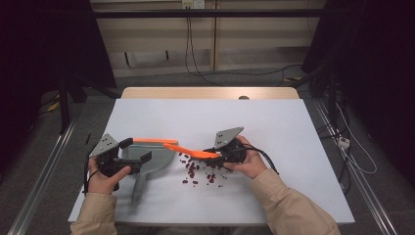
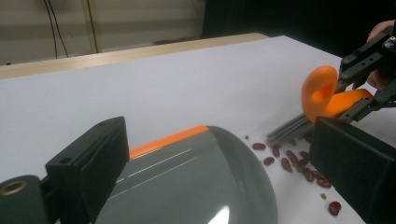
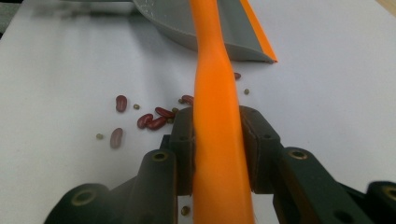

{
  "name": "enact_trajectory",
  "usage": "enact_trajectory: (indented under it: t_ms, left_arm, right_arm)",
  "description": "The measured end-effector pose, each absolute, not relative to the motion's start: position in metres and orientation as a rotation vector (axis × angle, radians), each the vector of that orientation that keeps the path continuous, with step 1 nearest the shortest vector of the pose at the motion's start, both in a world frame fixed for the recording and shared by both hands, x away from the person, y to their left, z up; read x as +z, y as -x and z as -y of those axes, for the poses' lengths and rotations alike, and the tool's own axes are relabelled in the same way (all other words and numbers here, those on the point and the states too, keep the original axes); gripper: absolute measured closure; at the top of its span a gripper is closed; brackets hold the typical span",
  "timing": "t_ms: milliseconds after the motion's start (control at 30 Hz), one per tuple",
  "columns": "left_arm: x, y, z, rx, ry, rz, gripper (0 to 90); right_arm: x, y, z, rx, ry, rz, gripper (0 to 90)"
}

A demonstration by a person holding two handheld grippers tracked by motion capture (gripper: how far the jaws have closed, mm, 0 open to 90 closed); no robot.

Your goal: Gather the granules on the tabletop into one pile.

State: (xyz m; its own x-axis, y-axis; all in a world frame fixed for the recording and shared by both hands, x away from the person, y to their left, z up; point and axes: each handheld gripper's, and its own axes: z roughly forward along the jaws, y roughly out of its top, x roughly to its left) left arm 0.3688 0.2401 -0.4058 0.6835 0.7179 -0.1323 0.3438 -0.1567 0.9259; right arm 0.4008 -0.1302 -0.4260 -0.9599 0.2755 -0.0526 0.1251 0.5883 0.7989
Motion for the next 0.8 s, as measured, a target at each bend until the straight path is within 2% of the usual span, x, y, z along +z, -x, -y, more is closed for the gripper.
enact_trajectory:
  t_ms: [333,633,800]
  left_arm:
    - [-0.407,-0.370,-0.237,0.396,-1.757,-0.851,5.1]
    - [-0.408,-0.372,-0.240,0.401,-1.760,-0.864,5.2]
    - [-0.411,-0.373,-0.247,0.404,-1.750,-0.893,5.2]
  right_arm:
    - [-0.414,-0.426,0.138,1.387,-0.398,-2.545,70.3]
    - [-0.426,-0.462,0.115,1.362,-0.371,-2.549,70.3]
    - [-0.431,-0.461,0.104,1.369,-0.305,-2.602,70.1]
